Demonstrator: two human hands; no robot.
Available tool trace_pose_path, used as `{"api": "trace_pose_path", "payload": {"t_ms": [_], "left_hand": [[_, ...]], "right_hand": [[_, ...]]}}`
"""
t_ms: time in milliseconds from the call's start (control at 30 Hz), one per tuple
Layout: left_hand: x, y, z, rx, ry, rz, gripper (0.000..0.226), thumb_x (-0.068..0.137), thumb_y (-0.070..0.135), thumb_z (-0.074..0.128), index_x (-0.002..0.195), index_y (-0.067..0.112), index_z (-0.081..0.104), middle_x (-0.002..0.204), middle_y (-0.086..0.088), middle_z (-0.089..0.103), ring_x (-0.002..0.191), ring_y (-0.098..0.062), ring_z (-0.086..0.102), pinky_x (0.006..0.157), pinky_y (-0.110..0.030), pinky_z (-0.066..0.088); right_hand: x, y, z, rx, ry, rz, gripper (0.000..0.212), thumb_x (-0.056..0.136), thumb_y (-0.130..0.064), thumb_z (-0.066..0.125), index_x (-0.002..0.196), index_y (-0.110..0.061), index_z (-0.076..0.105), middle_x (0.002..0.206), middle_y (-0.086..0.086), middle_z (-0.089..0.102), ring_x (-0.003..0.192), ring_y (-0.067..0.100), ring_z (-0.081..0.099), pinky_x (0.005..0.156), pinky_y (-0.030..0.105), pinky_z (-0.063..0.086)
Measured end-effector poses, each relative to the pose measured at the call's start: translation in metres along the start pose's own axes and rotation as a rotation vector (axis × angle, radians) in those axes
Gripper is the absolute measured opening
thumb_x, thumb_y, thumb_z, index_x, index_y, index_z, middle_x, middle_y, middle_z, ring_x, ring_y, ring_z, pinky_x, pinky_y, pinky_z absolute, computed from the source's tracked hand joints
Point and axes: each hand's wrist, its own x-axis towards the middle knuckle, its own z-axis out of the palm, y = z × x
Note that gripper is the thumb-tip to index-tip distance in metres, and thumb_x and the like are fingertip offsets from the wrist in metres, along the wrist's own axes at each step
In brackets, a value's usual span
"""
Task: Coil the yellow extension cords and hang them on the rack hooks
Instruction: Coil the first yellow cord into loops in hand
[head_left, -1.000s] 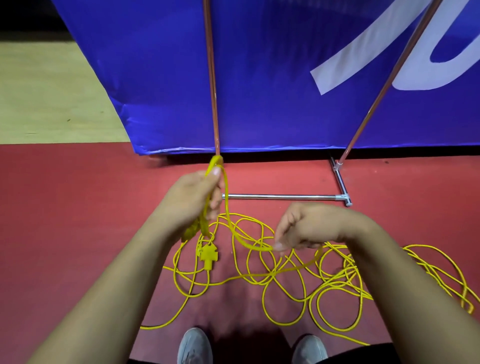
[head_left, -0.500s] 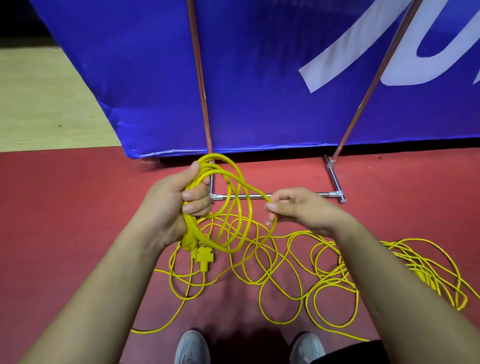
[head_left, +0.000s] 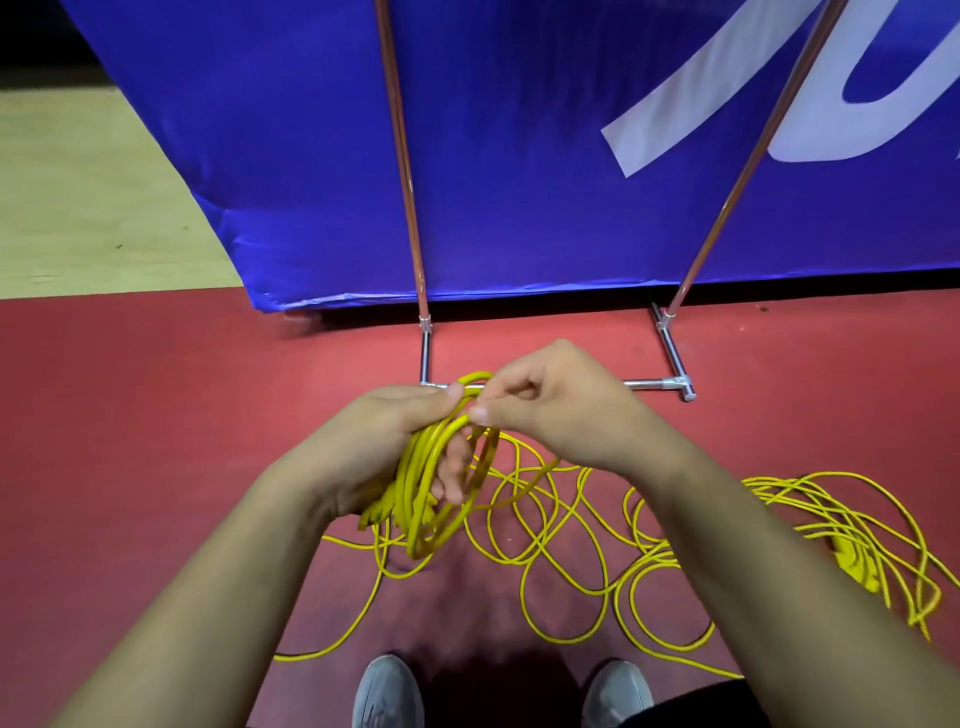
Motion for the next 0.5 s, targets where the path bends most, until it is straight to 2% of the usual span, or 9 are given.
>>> {"api": "trace_pose_path", "payload": {"t_ms": [33, 100, 200, 267, 300, 367, 400, 467, 500], "left_hand": [[0.0, 0.0, 0.001, -0.018, -0.01, 0.008, 0.033, 0.091, 0.031, 0.05, 0.075, 0.003, 0.057, 0.05, -0.009, 0.049, 0.036, -0.023, 0.05, 0.039, -0.023, 0.041], [0.001, 0.003, 0.0, -0.098, -0.022, 0.032, 0.031, 0.091, 0.032, 0.049, 0.076, 0.006, 0.057, 0.048, -0.002, 0.036, 0.033, -0.015, 0.035, 0.039, -0.019, 0.03], [0.002, 0.009, -0.004, -0.224, 0.004, 0.074, 0.033, 0.093, 0.031, 0.045, 0.072, 0.007, 0.053, 0.045, 0.004, 0.029, 0.031, -0.007, 0.023, 0.04, -0.018, 0.02], [0.002, 0.013, -0.009, -0.333, 0.009, 0.072, 0.032, 0.092, 0.032, 0.044, 0.074, 0.005, 0.048, 0.042, 0.007, 0.028, 0.029, -0.004, 0.023, 0.037, -0.018, 0.021], [0.002, 0.014, -0.013, -0.369, 0.012, 0.064, 0.033, 0.092, 0.033, 0.043, 0.075, 0.006, 0.048, 0.042, 0.007, 0.028, 0.028, -0.004, 0.023, 0.036, -0.018, 0.022], [0.001, 0.015, -0.019, -0.351, 0.03, 0.056, 0.032, 0.094, 0.033, 0.041, 0.076, 0.007, 0.047, 0.043, 0.007, 0.028, 0.029, -0.005, 0.024, 0.037, -0.019, 0.021], [0.001, 0.015, -0.022, -0.305, 0.049, 0.053, 0.032, 0.095, 0.032, 0.041, 0.076, 0.007, 0.048, 0.043, 0.005, 0.029, 0.03, -0.007, 0.026, 0.038, -0.019, 0.023], [0.001, 0.013, -0.026, -0.182, 0.103, 0.028, 0.033, 0.096, 0.03, 0.043, 0.077, 0.004, 0.052, 0.045, 0.0, 0.032, 0.033, -0.015, 0.033, 0.039, -0.021, 0.03], [0.0, 0.01, -0.026, -0.119, 0.124, 0.002, 0.033, 0.096, 0.029, 0.044, 0.077, 0.003, 0.053, 0.046, -0.003, 0.035, 0.035, -0.019, 0.038, 0.039, -0.023, 0.034]], "right_hand": [[0.0, 0.0, 0.003, 0.01, 0.0, 0.0, 0.016, 0.086, -0.016, 0.071, 0.079, -0.002, 0.072, 0.056, 0.01, 0.057, 0.058, 0.003, 0.047, 0.052, 0.03, 0.039], [0.002, 0.011, 0.001, 0.071, -0.003, 0.067, 0.025, 0.087, -0.023, 0.071, 0.077, -0.001, 0.068, 0.051, -0.002, 0.052, 0.051, 0.003, 0.046, 0.052, 0.024, 0.039], [0.002, 0.044, -0.012, 0.045, -0.194, 0.174, 0.038, 0.089, -0.041, 0.066, 0.077, -0.004, 0.064, 0.064, 0.003, 0.059, 0.063, 0.014, 0.049, 0.066, 0.031, 0.039], [0.0, 0.069, -0.016, 0.029, -0.319, 0.217, 0.031, 0.094, -0.03, 0.062, 0.088, 0.001, 0.063, 0.08, 0.008, 0.062, 0.074, 0.015, 0.048, 0.072, 0.032, 0.037], [-0.002, 0.078, -0.016, 0.047, -0.319, 0.24, 0.026, 0.095, -0.023, 0.06, 0.092, 0.002, 0.062, 0.084, 0.01, 0.064, 0.078, 0.014, 0.051, 0.075, 0.03, 0.039], [-0.002, 0.088, -0.018, 0.173, -0.211, 0.265, 0.015, 0.095, -0.016, 0.059, 0.091, -0.002, 0.061, 0.083, 0.013, 0.067, 0.082, 0.02, 0.06, 0.083, 0.031, 0.046], [-0.001, 0.089, -0.019, 0.283, -0.117, 0.274, 0.011, 0.094, -0.014, 0.059, 0.089, -0.005, 0.059, 0.075, 0.013, 0.064, 0.076, 0.024, 0.062, 0.081, 0.034, 0.049], [0.002, 0.08, -0.026, 0.499, 0.079, 0.261, 0.009, 0.091, -0.015, 0.061, 0.088, -0.008, 0.056, 0.057, 0.005, 0.049, 0.054, 0.02, 0.049, 0.06, 0.032, 0.045], [0.004, 0.072, -0.03, 0.583, 0.154, 0.23, 0.012, 0.088, -0.018, 0.062, 0.087, -0.008, 0.056, 0.052, 0.001, 0.04, 0.048, 0.015, 0.037, 0.051, 0.027, 0.035]]}}
